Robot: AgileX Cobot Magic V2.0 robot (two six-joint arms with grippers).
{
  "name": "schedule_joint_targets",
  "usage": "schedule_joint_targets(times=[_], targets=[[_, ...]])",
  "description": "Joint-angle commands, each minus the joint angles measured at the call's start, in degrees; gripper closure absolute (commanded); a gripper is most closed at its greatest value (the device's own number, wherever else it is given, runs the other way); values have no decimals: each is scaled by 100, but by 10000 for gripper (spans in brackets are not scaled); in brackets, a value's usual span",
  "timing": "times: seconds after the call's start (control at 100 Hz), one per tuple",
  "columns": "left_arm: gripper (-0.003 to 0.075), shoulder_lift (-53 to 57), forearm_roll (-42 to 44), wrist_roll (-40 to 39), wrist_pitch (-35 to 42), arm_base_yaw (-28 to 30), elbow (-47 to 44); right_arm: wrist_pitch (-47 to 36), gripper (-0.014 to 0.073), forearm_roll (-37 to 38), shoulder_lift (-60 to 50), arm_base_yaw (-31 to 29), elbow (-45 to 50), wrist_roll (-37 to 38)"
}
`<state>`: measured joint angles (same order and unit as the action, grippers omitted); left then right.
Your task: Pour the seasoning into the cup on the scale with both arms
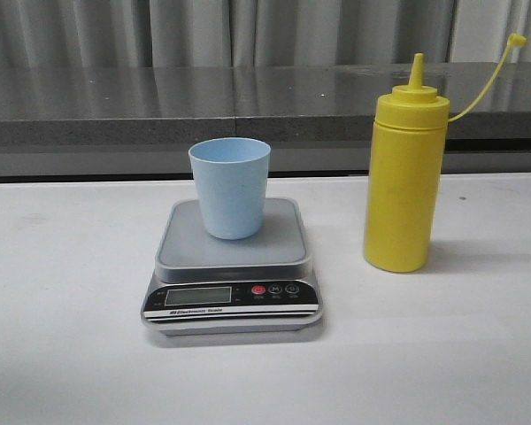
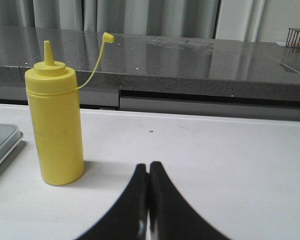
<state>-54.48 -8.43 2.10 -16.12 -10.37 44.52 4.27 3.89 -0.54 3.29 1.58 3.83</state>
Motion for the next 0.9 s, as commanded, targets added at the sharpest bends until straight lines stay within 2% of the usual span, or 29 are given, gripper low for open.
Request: schedule_joint_targets(times=[0.0, 0.25, 0.51, 0.76, 0.89], targets=[[230, 720, -81, -44, 630, 133, -340, -465, 662, 39, -124, -49, -125, -17], [230, 2277, -89, -44, 644, 262, -1467, -465, 662, 39, -124, -49, -125, -17], [230, 3646, 6, -44, 362, 262, -2171, -465, 662, 39, -124, -49, -125, -17], [236, 4305, 241, -44, 126, 262, -2342, -465, 662, 39, -124, -49, -125, -17], [304, 4318, 365, -44, 148, 262, -2342, -465, 662, 39, -124, -49, -125, -17]])
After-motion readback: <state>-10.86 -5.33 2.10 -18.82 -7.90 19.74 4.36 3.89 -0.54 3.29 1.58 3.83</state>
